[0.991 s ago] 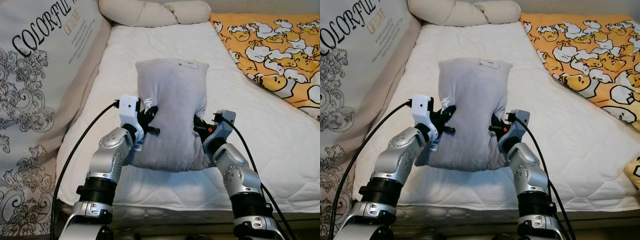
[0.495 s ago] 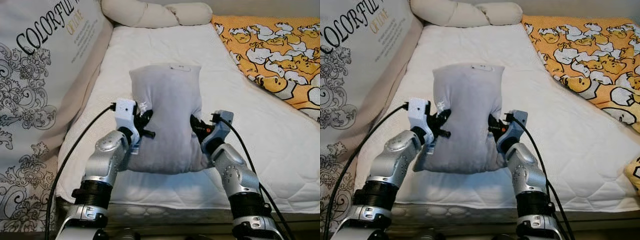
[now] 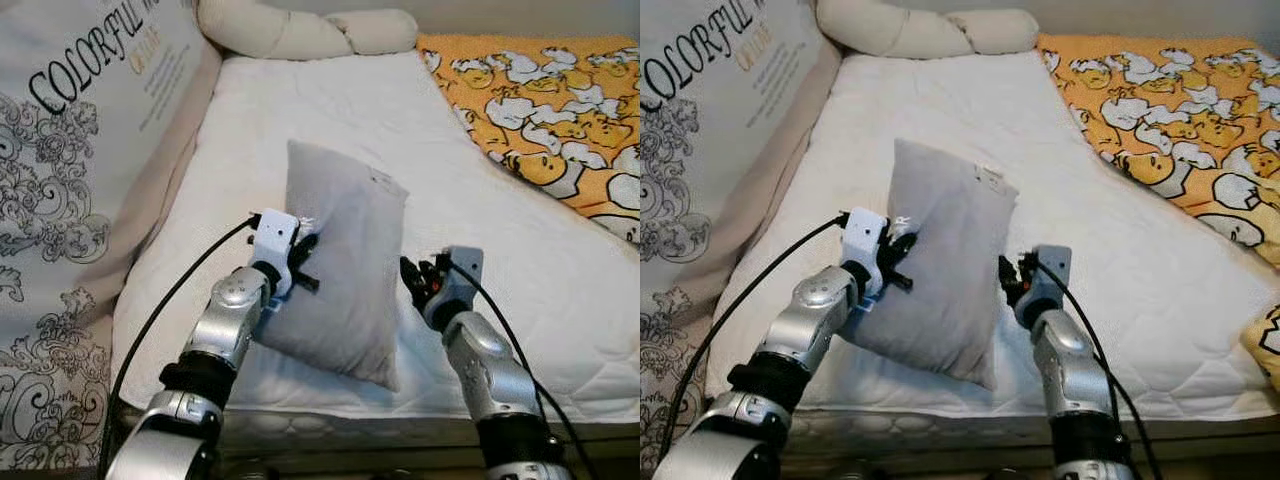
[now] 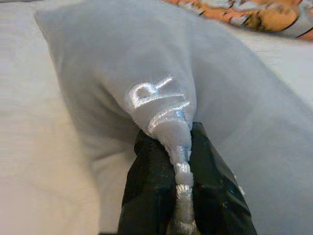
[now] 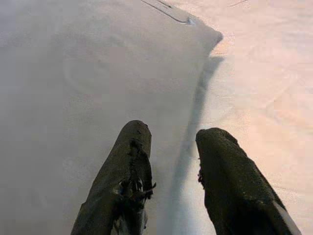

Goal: Clean up the room

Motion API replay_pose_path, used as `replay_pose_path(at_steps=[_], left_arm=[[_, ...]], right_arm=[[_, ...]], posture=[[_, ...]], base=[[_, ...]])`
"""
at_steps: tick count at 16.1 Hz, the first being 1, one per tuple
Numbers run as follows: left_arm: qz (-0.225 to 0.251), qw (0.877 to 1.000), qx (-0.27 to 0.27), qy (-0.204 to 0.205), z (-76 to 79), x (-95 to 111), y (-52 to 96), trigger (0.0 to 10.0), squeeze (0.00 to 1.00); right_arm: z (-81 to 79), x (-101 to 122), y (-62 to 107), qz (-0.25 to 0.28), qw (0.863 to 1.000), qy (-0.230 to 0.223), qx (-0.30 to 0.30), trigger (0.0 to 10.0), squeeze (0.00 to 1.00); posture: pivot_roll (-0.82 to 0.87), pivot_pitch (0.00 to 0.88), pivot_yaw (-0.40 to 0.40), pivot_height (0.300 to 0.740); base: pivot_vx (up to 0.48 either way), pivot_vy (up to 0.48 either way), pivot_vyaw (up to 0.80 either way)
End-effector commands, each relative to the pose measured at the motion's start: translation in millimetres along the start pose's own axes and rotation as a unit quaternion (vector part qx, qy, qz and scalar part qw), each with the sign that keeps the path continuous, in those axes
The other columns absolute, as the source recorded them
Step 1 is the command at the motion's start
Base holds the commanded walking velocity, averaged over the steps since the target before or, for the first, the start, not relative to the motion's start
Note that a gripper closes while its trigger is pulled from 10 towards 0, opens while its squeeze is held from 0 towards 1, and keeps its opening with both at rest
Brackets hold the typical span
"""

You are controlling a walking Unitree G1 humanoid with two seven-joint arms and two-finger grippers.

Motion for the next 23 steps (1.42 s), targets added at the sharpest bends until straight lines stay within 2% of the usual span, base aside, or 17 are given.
replay_pose_path(at_steps=[1, 3, 4, 6, 7, 8, 9, 10, 12, 17, 23], left_arm=[[-0.001, 1.0, 0.006, -0.02, -0.9, 2, -2.4, 8.1, 0.0], [0.013, 0.999, 0.015, -0.035, -4.8, 7, -3.6, 4.9, 0.0], [0.031, 0.999, 0.011, -0.037, -6.1, 15, -3.4, 0.0, 0.0], [0.046, 0.997, 0.011, -0.062, -8.9, 23, -1.8, 0.0, 0.0], [0.066, 0.993, 0.027, -0.095, -11.8, 32, 0.6, 9.5, 0.0], [0.068, 0.994, 0.027, -0.08, -12.5, 34, 1.4, 10.0, 0.0], [0.077, 0.994, 0.025, -0.076, -12.3, 37, 2.6, 10.0, 0.0], [0.096, 0.992, 0.028, -0.079, -13.2, 39, 8.2, 10.0, 0.0], [0.095, 0.991, 0.029, -0.084, -12.6, 36, 10.7, 10.0, 0.0], [0.101, 0.99, 0.029, -0.095, -9.2, 41, 13.3, 10.0, 0.0], [0.101, 0.989, 0.037, -0.102, -12.4, 41, 17.1, 10.0, 0.0]], right_arm=[[0.9, 0, 2.7, -0.002, 1.0, 0.012, -0.001, 10.0, 0.0], [9.2, 4, 9.6, 0.01, 1.0, 0.008, -0.009, 10.0, 0.0], [12.8, 7, 14.1, 0.019, 1.0, 0.009, -0.01, 10.0, 0.0], [14.5, 12, 22.1, 0.033, 0.999, 0.016, -0.004, 10.0, 0.0], [14.4, 14, 28.0, 0.038, 0.999, 0.029, -0.004, 10.0, 0.0], [17.0, 17, 32.4, 0.039, 0.998, 0.054, -0.019, 10.0, 0.0], [17.8, 18, 33.7, 0.04, 0.997, 0.062, -0.026, 10.0, 0.0], [16.9, 27, 37.0, 0.055, 0.996, 0.061, -0.043, 10.0, 0.0], [11.1, 37, 34.4, 0.073, 0.995, 0.062, -0.043, 10.0, 0.0], [-2.4, 40, 31.1, 0.071, 0.995, 0.058, -0.032, 10.0, 0.0], [-2.0, 32, 33.0, 0.06, 0.995, 0.072, -0.025, 10.0, 0.0]], posture=[[-0.03, 0.0, 0.028, 0.74], [-0.02, 0.0, 0.016, 0.74], [-0.01, 0.0, 0.008, 0.74], [-0.01, 0.0, -0.001, 0.74], [0.0, 0.0, -0.003, 0.74], [-0.01, 0.0, -0.003, 0.74], [-0.01, 0.0, -0.003, 0.74], [0.0, 0.0, 0.0, 0.74], [0.01, 0.0, -0.001, 0.74], [0.02, 0.0, 0.005, 0.74], [0.03, 0.0, -0.009, 0.74]], base=[[0.0, 0.0, 0.0], [0.0, 0.0, 0.0], [0.0, 0.0, 0.0], [0.0, 0.0, 0.0], [0.0, 0.0, 0.0], [0.0, 0.0, 0.0], [0.0, 0.0, 0.0], [0.0, 0.0, 0.0], [0.0, 0.124, 0.0], [0.0, 0.359, 0.0], [0.0, 0.393, 0.0]])
Point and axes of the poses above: a point about 5 cm out from each wrist's last joint towards the gripper, its own y axis pointing back from the gripper into the wrist, its own x axis along the axis of the wrist's last joint, z = x × y, the point moved 4 cm from there along -y, pointing out of the wrist towards the gripper, and after that the axes turned 15 degrees about y, right-handed, at the moved point
